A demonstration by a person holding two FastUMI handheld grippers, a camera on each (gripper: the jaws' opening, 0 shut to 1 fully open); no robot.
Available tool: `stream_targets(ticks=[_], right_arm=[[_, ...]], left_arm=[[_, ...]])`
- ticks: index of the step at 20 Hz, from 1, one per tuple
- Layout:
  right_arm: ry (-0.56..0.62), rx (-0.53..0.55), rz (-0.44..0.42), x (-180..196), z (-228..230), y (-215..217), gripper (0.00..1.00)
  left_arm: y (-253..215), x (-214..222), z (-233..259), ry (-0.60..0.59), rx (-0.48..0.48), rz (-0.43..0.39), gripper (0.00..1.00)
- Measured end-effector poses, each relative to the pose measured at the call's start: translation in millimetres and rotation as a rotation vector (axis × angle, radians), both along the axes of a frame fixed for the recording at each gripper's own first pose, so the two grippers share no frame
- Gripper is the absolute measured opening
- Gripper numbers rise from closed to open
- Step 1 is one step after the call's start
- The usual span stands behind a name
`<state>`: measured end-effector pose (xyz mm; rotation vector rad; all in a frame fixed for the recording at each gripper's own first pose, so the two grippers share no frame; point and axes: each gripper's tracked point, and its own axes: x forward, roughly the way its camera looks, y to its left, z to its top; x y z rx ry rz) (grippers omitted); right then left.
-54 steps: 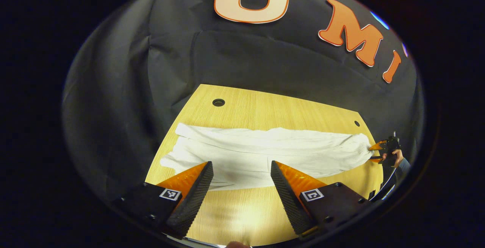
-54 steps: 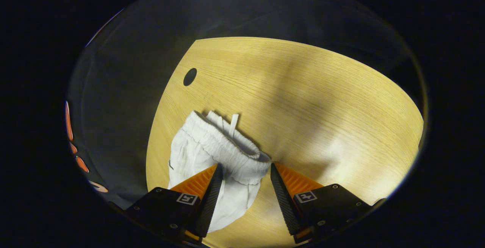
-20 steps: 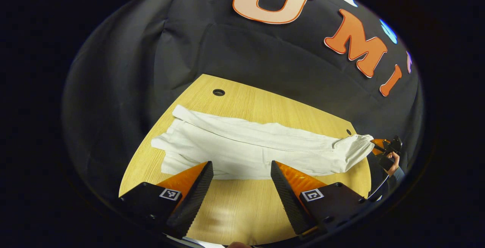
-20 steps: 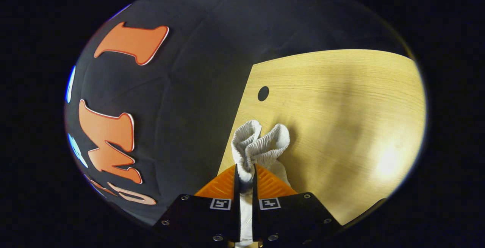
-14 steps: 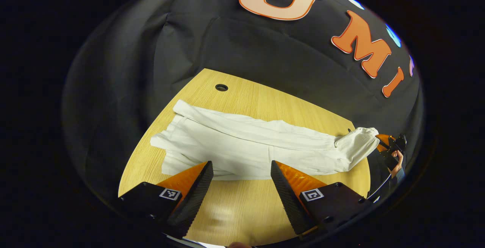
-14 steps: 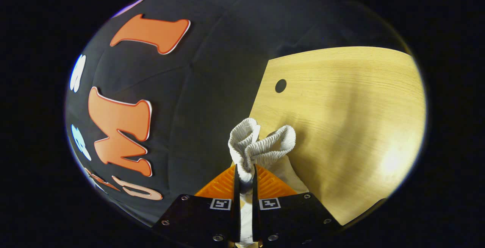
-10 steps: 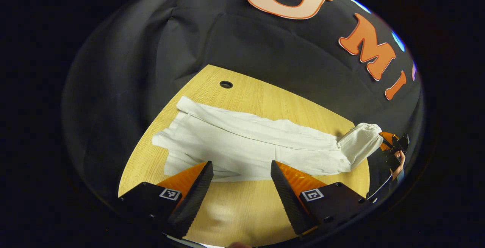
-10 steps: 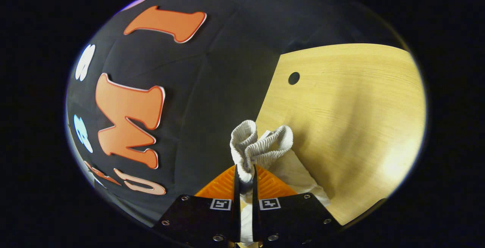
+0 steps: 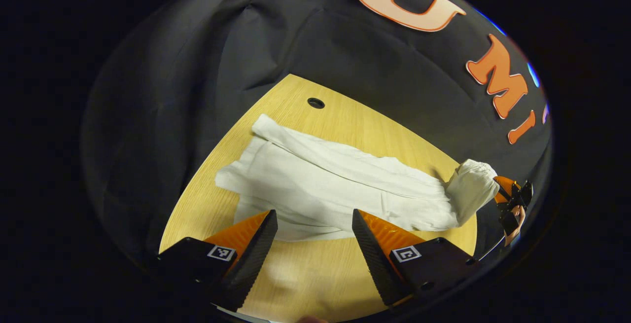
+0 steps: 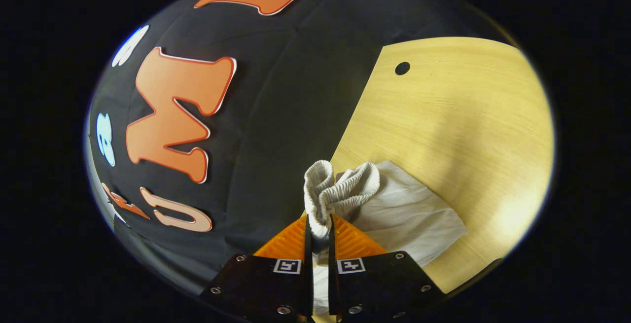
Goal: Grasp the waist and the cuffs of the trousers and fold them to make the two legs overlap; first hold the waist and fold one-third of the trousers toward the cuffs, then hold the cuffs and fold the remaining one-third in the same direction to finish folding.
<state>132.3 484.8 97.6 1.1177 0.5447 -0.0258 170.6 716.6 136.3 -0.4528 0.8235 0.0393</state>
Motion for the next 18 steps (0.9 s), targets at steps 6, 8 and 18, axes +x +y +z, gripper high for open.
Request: stream_targets(ticks=[6, 8, 18], right_arm=[[0.075, -0.001, 0.11, -7.0, -25.3, 56.1, 0.18], [0.085, -0.013, 0.139, -16.8, -27.0, 71.2, 0.28], [0.071, -0.037, 0.188, -26.5, -20.2, 77.4, 0.62]], left_arm=[[11.0, 0.6, -13.3, 0.034, -0.094, 0.046, 1.0], [10.8, 0.1, -18.9, 0.049, -0.156, 0.063, 0.99], [11.1, -12.7, -44.3, 0.107, -0.441, 0.204, 0.99]])
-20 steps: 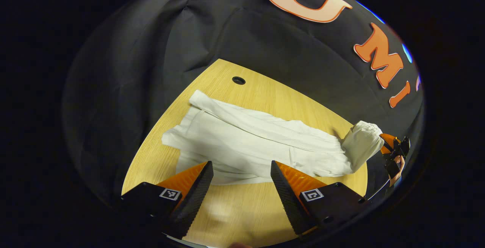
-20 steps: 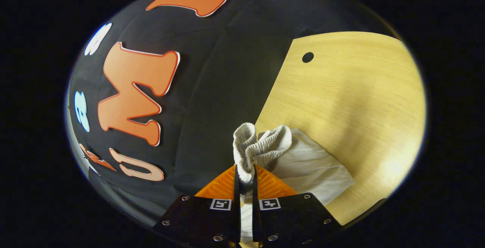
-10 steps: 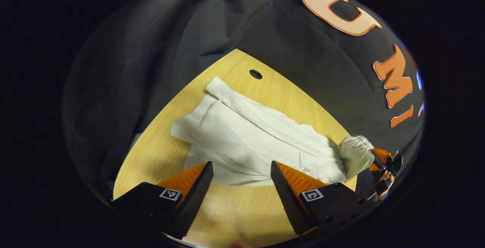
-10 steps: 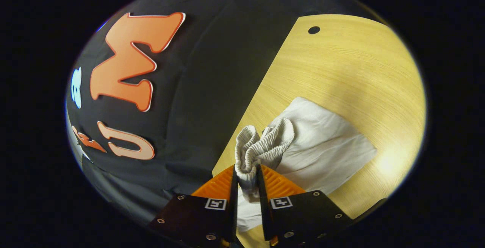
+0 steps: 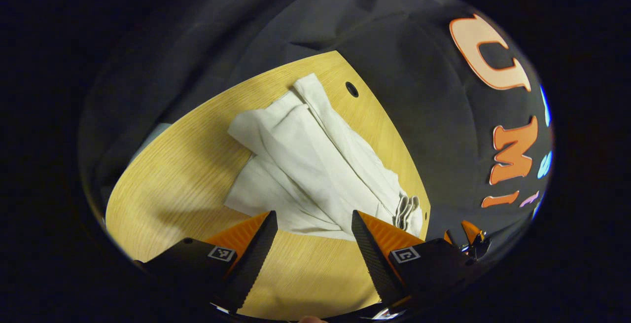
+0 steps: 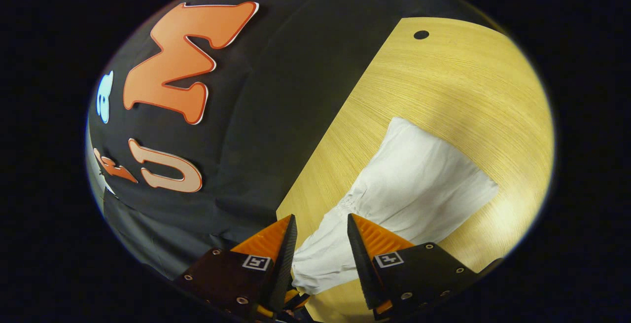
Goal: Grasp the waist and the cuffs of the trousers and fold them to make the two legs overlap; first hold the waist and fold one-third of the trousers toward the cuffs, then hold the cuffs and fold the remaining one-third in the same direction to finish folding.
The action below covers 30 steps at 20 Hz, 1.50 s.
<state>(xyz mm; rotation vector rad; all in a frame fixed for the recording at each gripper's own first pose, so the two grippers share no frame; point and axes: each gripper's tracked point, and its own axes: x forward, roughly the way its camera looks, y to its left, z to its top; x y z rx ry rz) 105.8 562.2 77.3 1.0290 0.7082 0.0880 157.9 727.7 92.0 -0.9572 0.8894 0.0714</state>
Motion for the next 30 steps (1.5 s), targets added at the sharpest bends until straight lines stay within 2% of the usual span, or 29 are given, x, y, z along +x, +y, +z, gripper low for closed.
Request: stream_targets(ticks=[6, 8, 12, 14, 15, 17, 19, 20, 23, 26, 30], right_arm=[[0.011, -0.035, -0.029, -3.2, 0.9, -23.5, 0.7], [0.01, -0.025, -0.05, -4.3, 3.6, -31.7, 0.7], [0.013, -0.027, -0.078, -8.5, 4.0, -44.6, 0.7], [0.021, -0.035, -0.089, -14.8, 2.5, -50.4, 0.7], [0.028, -0.043, -0.093, -19.3, 1.6, -53.4, 0.7], [0.037, -0.046, -0.109, -26.7, 0.8, -63.2, 0.71], [0.041, -0.045, -0.13, -33.5, 0.9, -75.6, 0.7], [0.039, -0.053, -0.142, -36.1, 1.0, -83.3, 0.71], [0.038, -0.078, -0.154, -40.1, -1.0, -102.3, 0.71], [0.042, -0.103, -0.152, -43.0, -4.6, -118.8, 0.72], [0.044, -0.183, -0.084, -52.7, -8.8, -135.4, 0.83]], left_arm=[[13.6, 3.2, -21.5, 0.025, -0.073, 0.106, 1.0], [13.3, 14.3, -19.3, -0.003, -0.072, 0.11, 0.95], [6.8, 48.4, -20.0, -0.066, -0.041, 0.098, 0.94], [5.2, 64.2, -23.0, -0.089, -0.019, 0.105, 0.91], [3.4, 67.5, -29.8, -0.083, -0.001, 0.104, 0.84], [3.1, 71.5, -39.1, -0.051, 0.032, 0.102, 0.52], [4.6, 71.2, -41.4, -0.036, 0.046, 0.136, 0.19], [3.9, 69.1, -38.2, -0.036, 0.055, 0.135, 0.14], [1.9, 72.2, -8.8, -0.102, 0.119, 0.145, 0.07], [-12.4, 78.7, 35.7, -0.174, 0.091, 0.164, 0.06], [-34.0, 86.1, 89.1, -0.26, 0.113, 0.172, 0.07]])
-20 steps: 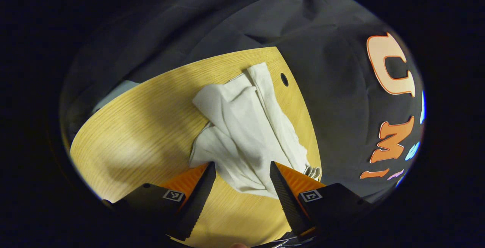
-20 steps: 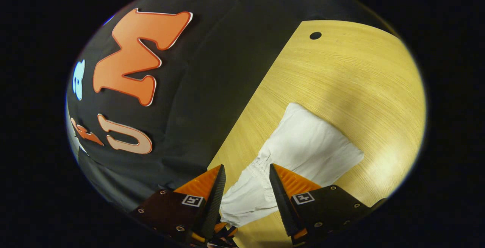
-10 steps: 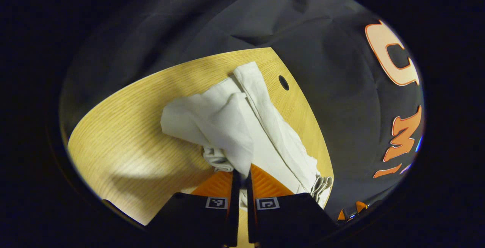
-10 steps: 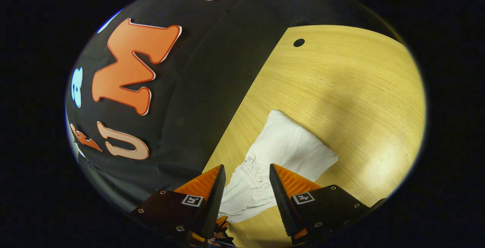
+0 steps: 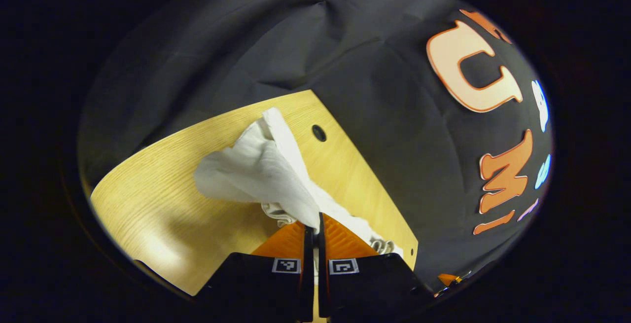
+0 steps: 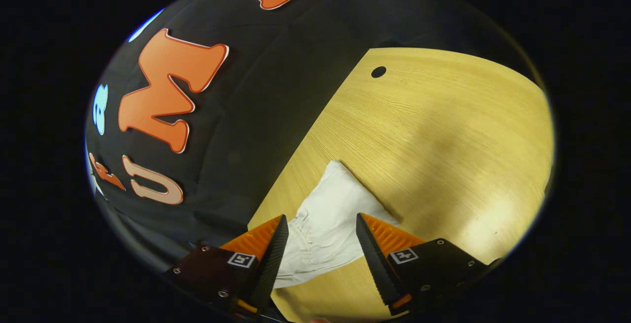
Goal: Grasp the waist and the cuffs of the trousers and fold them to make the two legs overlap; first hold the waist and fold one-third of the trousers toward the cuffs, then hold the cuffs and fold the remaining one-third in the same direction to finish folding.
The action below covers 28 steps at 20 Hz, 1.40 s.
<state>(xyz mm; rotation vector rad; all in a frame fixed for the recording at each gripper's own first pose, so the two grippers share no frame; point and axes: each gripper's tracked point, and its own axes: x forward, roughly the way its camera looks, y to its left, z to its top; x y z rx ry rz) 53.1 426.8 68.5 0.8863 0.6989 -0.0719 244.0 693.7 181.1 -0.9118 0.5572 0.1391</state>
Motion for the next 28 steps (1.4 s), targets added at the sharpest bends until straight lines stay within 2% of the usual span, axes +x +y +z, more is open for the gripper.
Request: stream_targets(ticks=[1, 4, 9, 17, 22, 25, 27, 28], right_arm=[[-0.002, -0.022, 0.019, -1.0, 0.5, -4.7, 0.9], [-0.02, -0.069, 0.061, -0.8, 5.5, -19.2, 0.95], [-0.055, -0.167, 0.104, -7.9, 8.2, -52.1, 0.96], [-0.093, -0.365, 0.199, -24.1, 12.3, -96.1, 0.98], [-0.109, -0.412, 0.237, -31.3, 17.0, -116.9, 0.98], [-0.113, -0.422, 0.247, -34.5, 18.2, -127.7, 0.98], [-0.114, -0.428, 0.248, -39.5, 17.4, -137.0, 0.99], [-0.115, -0.429, 0.247, -40.8, 18.6, -139.5, 0.98]], left_arm=[[-8.0, 1.2, 14.4, -0.022, 0.015, -0.007, 0.07], [-33.3, 2.3, 55.0, -0.072, 0.068, -0.019, 0.07], [-79.4, 9.6, 99.5, -0.125, 0.157, -0.057, 0.07], [-177.5, 30.0, 155.4, -0.203, 0.248, -0.135, 0.07], [-259.7, 44.7, 173.4, -0.235, 0.347, -0.23, 0.07], [-310.9, 61.5, 159.5, -0.2, 0.401, -0.269, 0.07], [-351.2, 67.1, 142.2, -0.159, 0.383, -0.323, 0.07], [-378.2, 62.8, 135.1, -0.153, 0.357, -0.384, 0.07]])
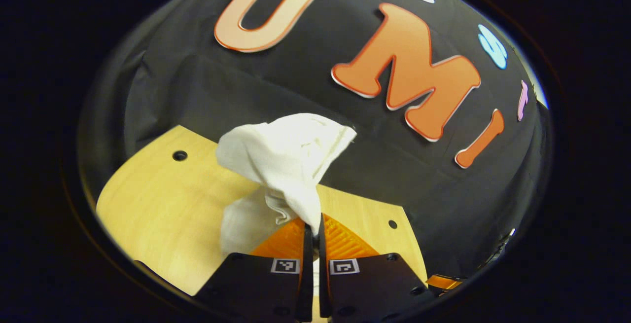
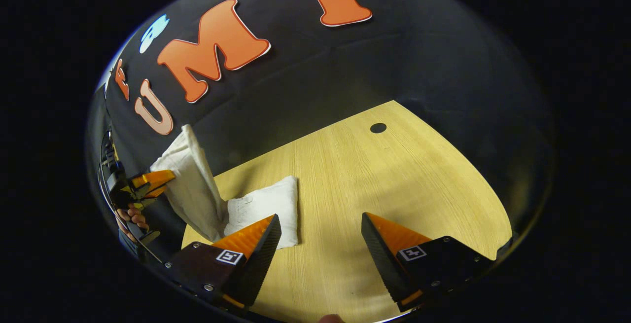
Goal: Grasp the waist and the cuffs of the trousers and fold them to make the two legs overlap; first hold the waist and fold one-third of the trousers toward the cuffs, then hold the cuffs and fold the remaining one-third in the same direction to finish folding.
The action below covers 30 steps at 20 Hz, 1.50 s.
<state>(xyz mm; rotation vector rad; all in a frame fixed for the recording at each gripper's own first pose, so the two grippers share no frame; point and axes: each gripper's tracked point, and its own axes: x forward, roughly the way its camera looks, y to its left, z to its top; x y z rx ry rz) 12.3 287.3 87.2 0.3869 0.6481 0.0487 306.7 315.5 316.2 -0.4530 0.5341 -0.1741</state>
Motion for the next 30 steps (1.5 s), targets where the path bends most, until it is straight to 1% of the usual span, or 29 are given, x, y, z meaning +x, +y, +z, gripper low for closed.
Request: stream_targets(ticks=[1, 2, 3, 4, 5, 6, 7, 9, 10, 11, 12, 15, 17, 19, 22, 24, 26, 27, 28, 30], right_arm=[[-0.001, -0.002, -0.004, -1.5, 0.9, -4.1, 0.99], [-0.005, -0.002, -0.008, -1.8, 1.5, -7.7, 0.98], [-0.006, -0.004, -0.013, -2.2, 2.3, -11.4, 0.99], [-0.011, -0.004, -0.014, -1.4, 3.6, -11.7, 0.98], [-0.006, -0.009, -0.018, -0.7, 4.3, -13.7, 0.98], [-0.003, -0.01, -0.012, -0.4, 6.4, -12.7, 0.98], [-0.017, -0.018, -0.007, 0.7, 10.2, -11.2, 0.98], [-0.056, -0.061, 0.017, 2.8, 24.2, -6.4, 0.98], [-0.078, -0.089, 0.029, 5.5, 33.9, -2.5, 0.98], [-0.102, -0.105, 0.041, 9.1, 44.9, 3.8, 0.98], [-0.129, -0.115, 0.049, 11.2, 56.7, 10.1, 0.98], [-0.209, -0.139, 0.084, 18.6, 88.9, 33.8, 0.98], [-0.258, -0.164, 0.099, 20.4, 109.3, 47.5, 0.98], [-0.304, -0.188, 0.116, 17.1, 126.3, 61.4, 0.98], [-0.355, -0.222, 0.136, 6.4, 143.0, 78.6, 0.98], [-0.401, -0.238, 0.142, -2.2, 155.8, 94.7, 0.98], [-0.434, -0.252, 0.148, -12.5, 166.5, 113.5, 0.99], [-0.465, -0.259, 0.151, -18.4, 174.7, 120.7, 0.99], [-0.501, -0.266, 0.147, -23.3, 184.6, 127.2, 0.98], [-0.553, -0.271, 0.125, -37.4, 202.3, 137.0, 0.98]], left_arm=[[-27.5, -8.2, -6.3, 0.019, -0.006, -0.065, 0.08], [-48.3, -15.8, -8.2, 0.025, -0.008, -0.124, 0.07], [-63.1, -25.1, -6.0, 0.014, 0.006, -0.169, 0.4], [-70.0, -34.7, -0.6, -0.006, 0.036, -0.2, 0.54], [-72.6, -39.5, 3.9, -0.024, 0.071, -0.213, 0.68], [-69.0, -39.7, 6.0, -0.038, 0.096, -0.223, 0.73], [-69.8, -45.6, 4.6, -0.049, 0.117, -0.224, 0.67], [-54.9, -48.8, 15.2, -0.088, 0.153, -0.205, 0.83], [-45.5, -52.8, 22.7, -0.114, 0.176, -0.186, 0.82], [-35.3, -57.7, 33.1, -0.136, 0.198, -0.166, 0.95], [-27.2, -59.1, 41.0, -0.153, 0.219, -0.144, 0.97], [-8.4, -65.8, 72.3, -0.215, 0.269, -0.077, 0.99], [1.6, -71.8, 89.0, -0.264, 0.315, -0.058, 0.99], [14.4, -77.8, 112.7, -0.344, 0.373, -0.012, 0.99], [42.9, -98.2, 145.5, -0.49, 0.45, 0.06, 0.99], [45.3, -109.5, 161.5, -0.576, 0.461, 0.084, 0.99], [52.4, -122.8, 173.2, -0.623, 0.464, 0.104, 0.98], [56.6, -127.4, 176.8, -0.634, 0.465, 0.115, 0.98], [58.5, -132.1, 178.5, -0.638, 0.463, 0.124, 0.96], [58.9, -137.3, 177.8, -0.629, 0.449, 0.129, 0.96]])
